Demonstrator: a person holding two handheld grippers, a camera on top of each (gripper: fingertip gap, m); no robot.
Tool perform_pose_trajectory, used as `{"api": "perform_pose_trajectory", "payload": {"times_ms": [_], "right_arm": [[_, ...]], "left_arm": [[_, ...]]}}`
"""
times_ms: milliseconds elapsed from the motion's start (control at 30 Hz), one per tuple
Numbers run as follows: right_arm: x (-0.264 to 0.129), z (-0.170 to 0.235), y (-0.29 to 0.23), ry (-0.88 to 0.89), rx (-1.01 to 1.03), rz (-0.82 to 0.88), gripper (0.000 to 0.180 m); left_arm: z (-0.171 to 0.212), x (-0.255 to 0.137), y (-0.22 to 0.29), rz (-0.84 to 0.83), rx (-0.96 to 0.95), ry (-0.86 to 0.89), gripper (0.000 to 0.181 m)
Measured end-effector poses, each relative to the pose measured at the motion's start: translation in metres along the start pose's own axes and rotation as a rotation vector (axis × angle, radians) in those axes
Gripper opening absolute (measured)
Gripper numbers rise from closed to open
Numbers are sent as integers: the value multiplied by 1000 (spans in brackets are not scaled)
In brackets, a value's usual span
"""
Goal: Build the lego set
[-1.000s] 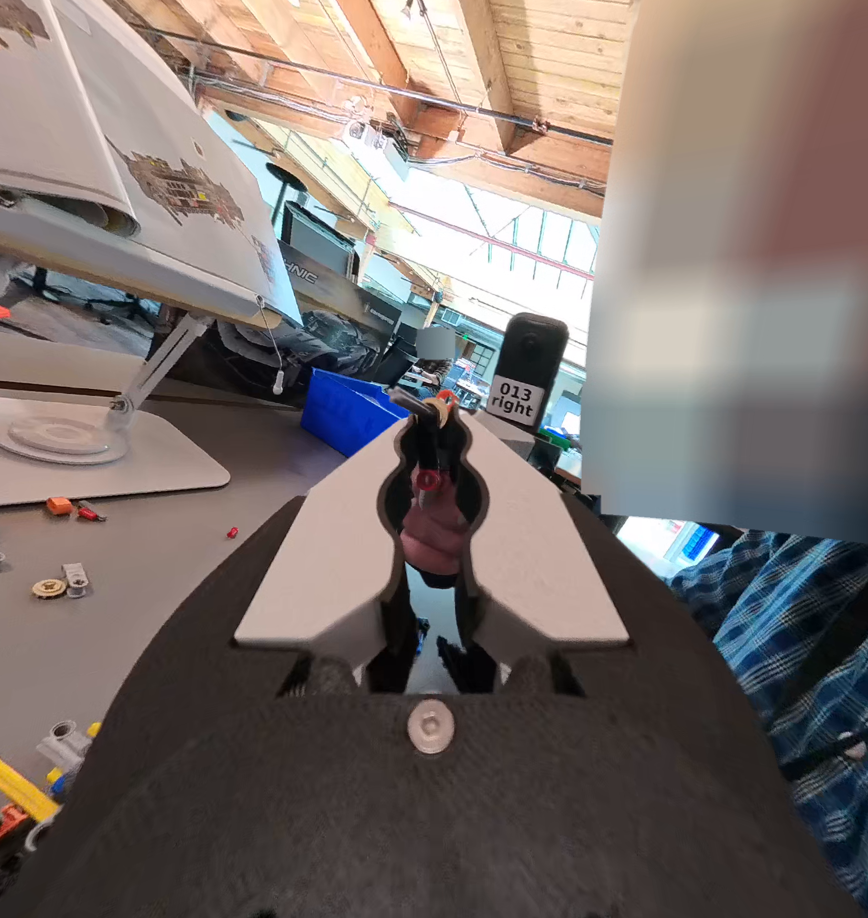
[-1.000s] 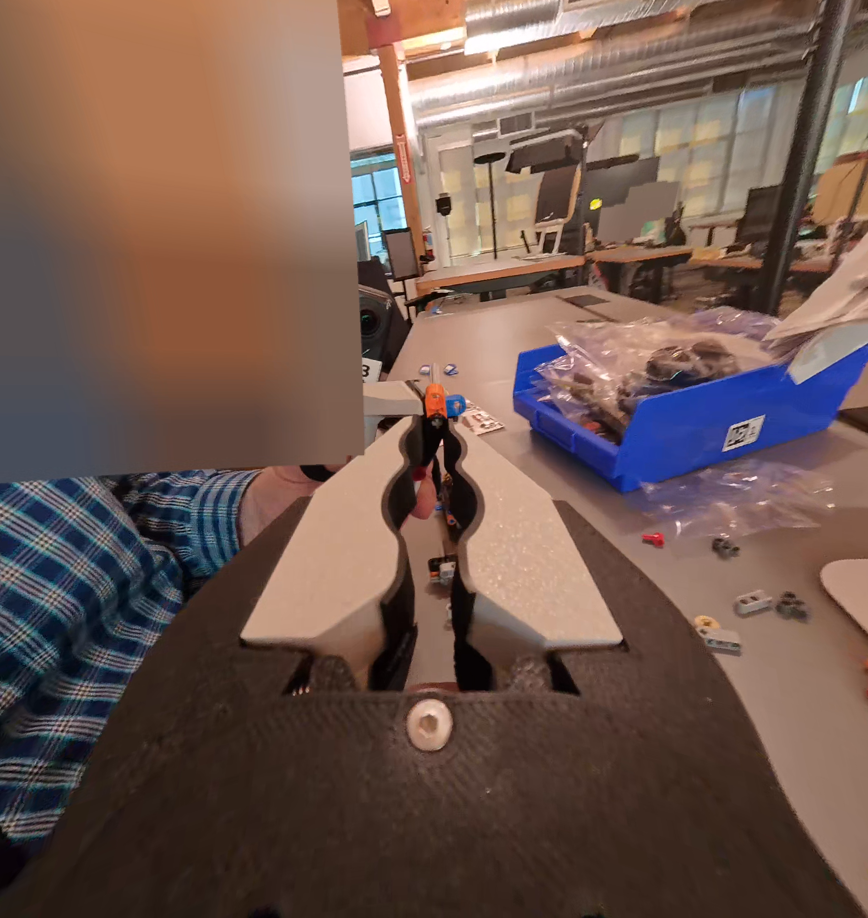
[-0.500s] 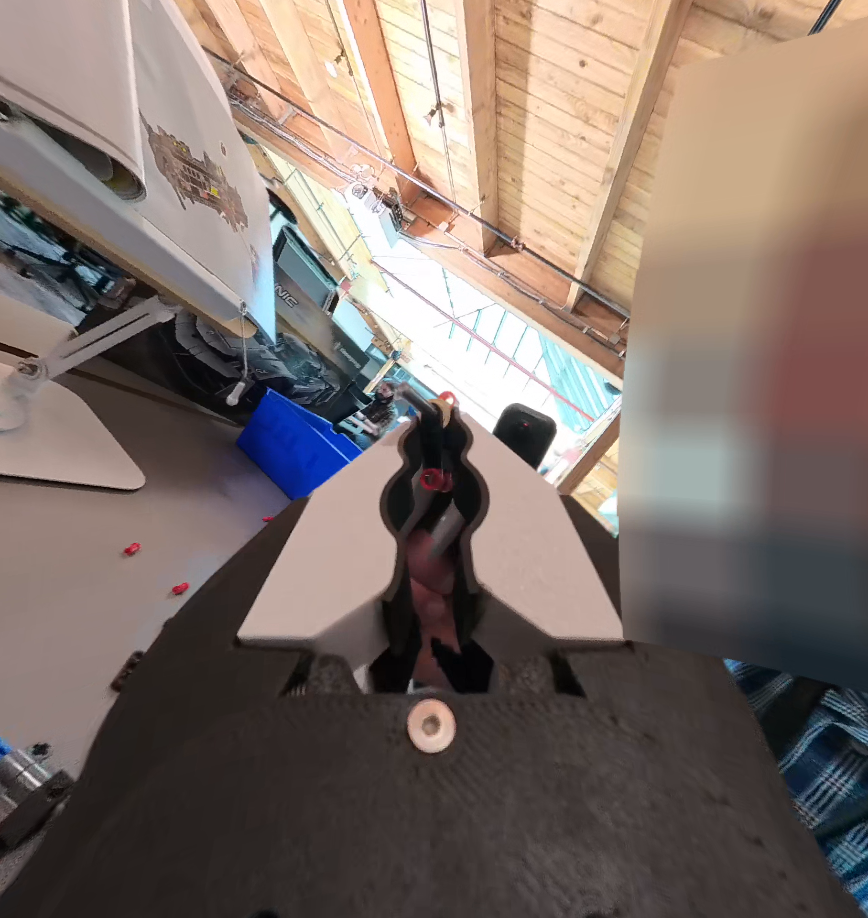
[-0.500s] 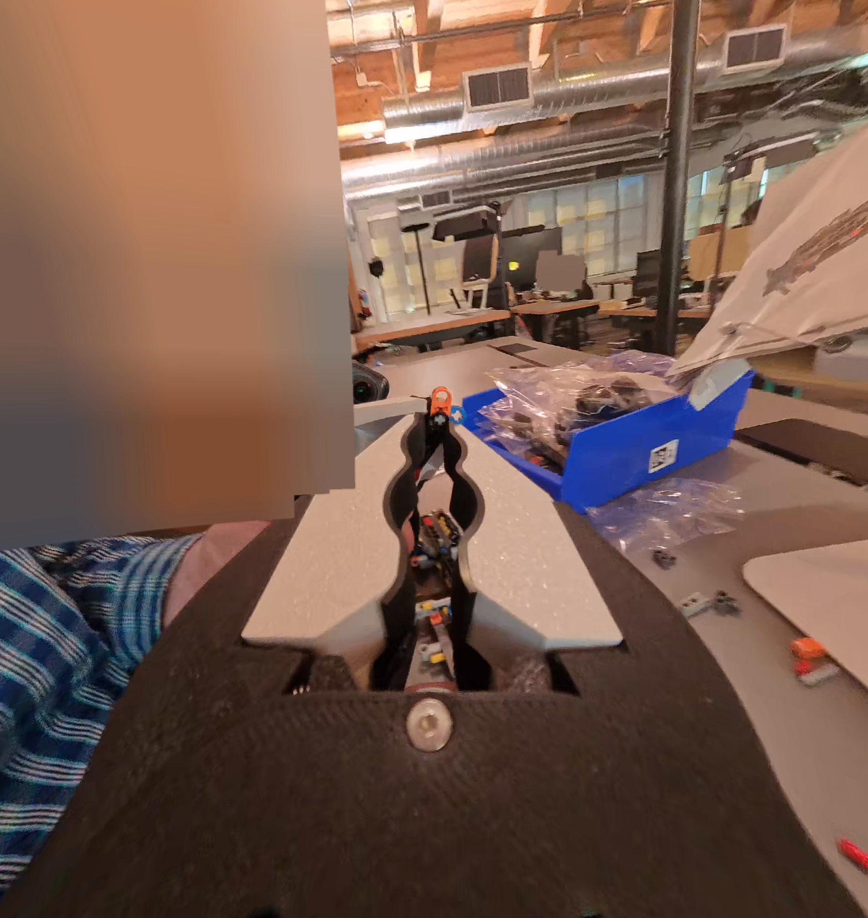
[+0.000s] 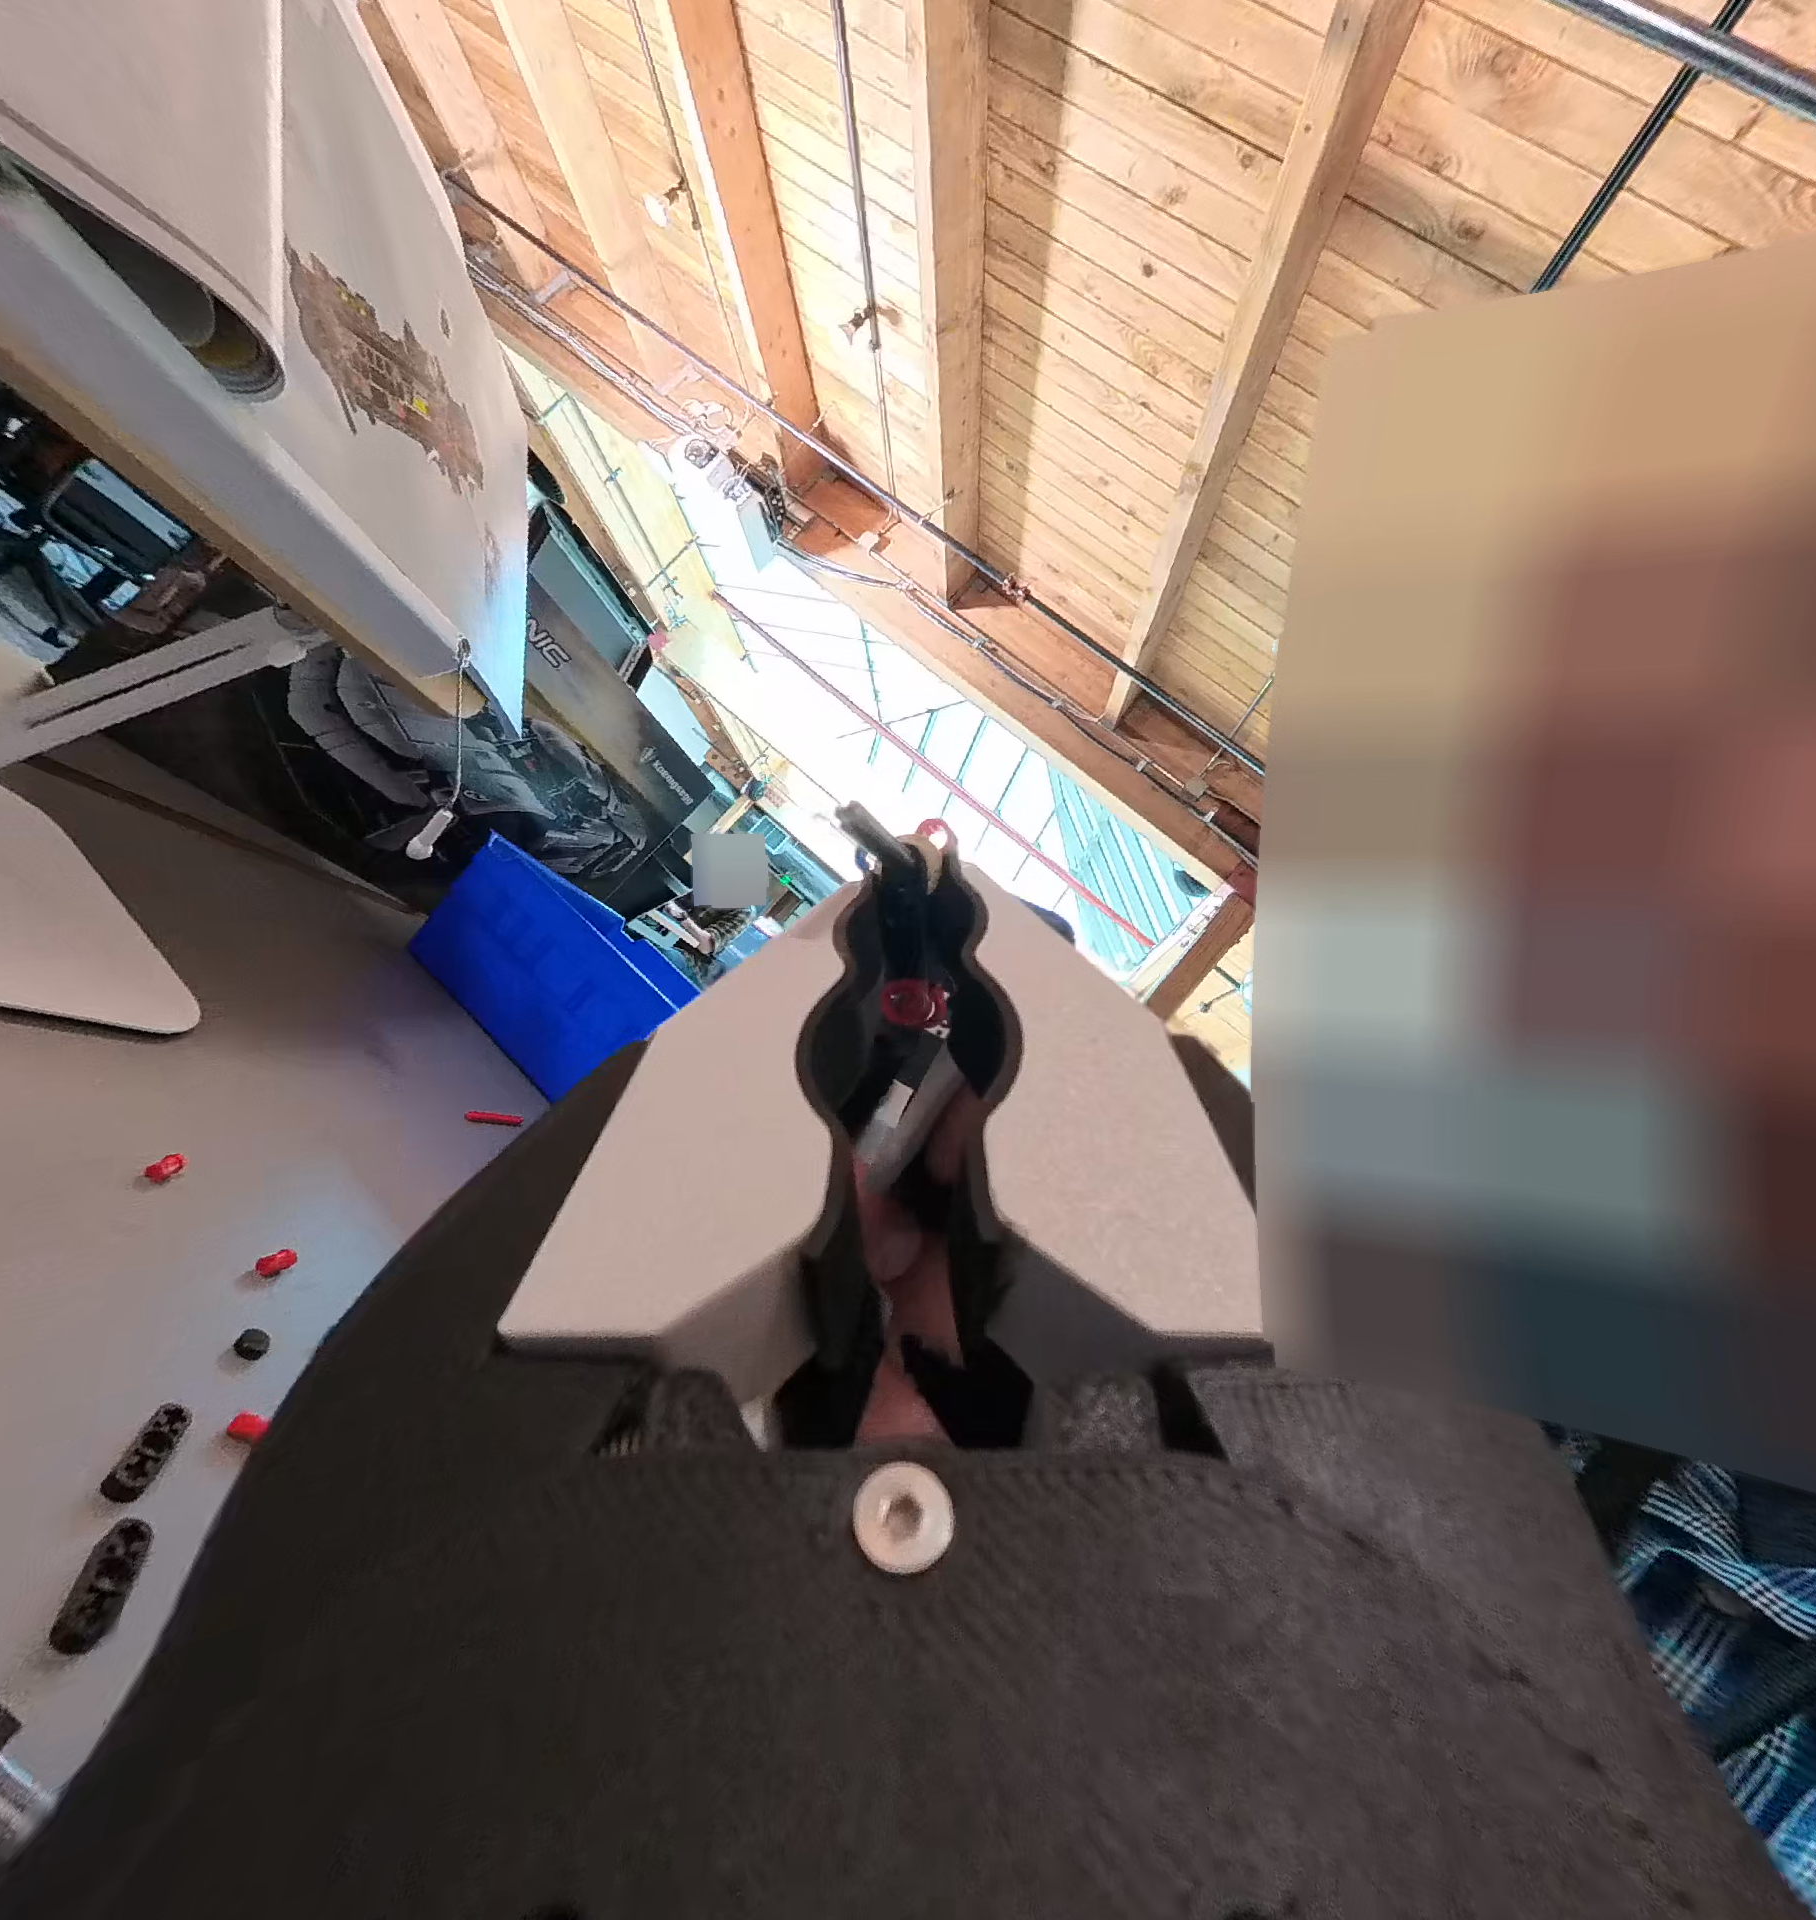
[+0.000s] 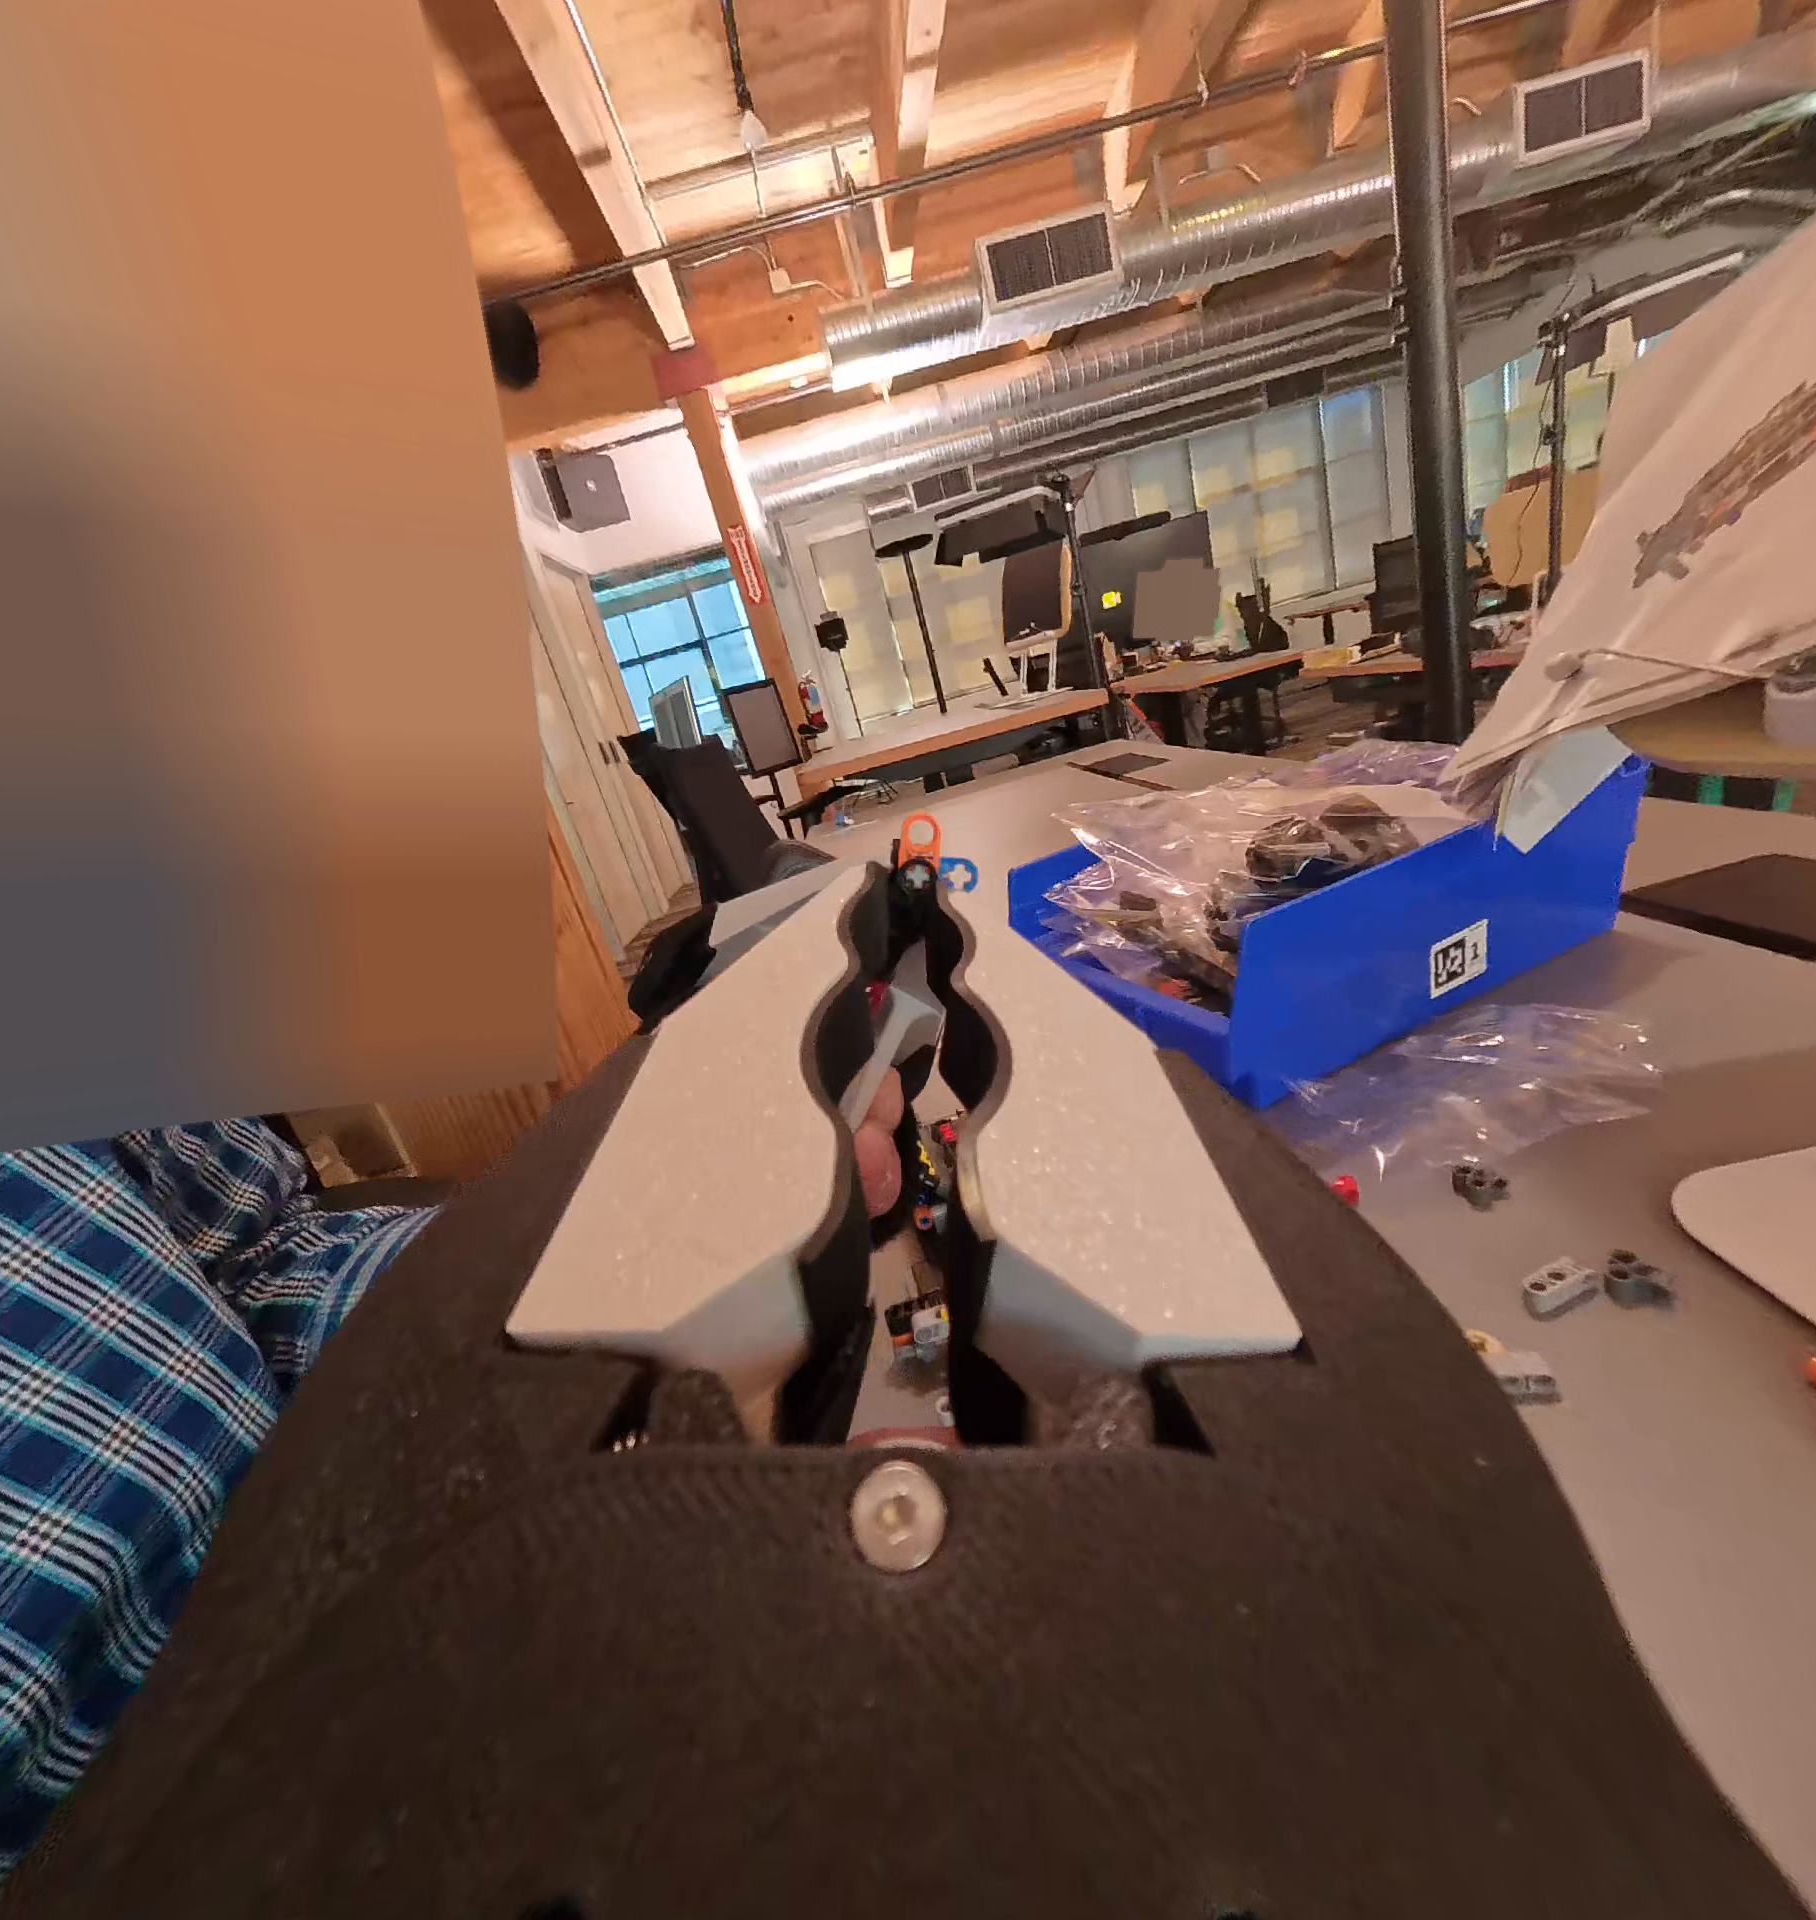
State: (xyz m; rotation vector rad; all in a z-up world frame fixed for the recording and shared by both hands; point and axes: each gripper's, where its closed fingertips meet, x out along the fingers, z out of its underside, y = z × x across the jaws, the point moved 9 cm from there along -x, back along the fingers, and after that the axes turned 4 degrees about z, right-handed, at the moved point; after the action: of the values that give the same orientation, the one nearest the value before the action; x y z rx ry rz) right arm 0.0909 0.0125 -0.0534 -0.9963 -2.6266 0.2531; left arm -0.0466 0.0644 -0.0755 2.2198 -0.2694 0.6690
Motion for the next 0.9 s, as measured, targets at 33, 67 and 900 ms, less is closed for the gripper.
{"api": "perform_pose_trajectory", "payload": {"times_ms": [33, 67, 900], "right_arm": [[0, 1, 2, -4, 7, 5, 3], [0, 3, 3, -8, 14, 9, 2], [-10, -2, -2, -399, -536, -50, 4]], "left_arm": [[0, -1, -2, -5, 0, -4, 8], [0, -1, -3, -17, 13, -12, 8], [-1, -2, 21, -288, 761, -681, 9]]}}
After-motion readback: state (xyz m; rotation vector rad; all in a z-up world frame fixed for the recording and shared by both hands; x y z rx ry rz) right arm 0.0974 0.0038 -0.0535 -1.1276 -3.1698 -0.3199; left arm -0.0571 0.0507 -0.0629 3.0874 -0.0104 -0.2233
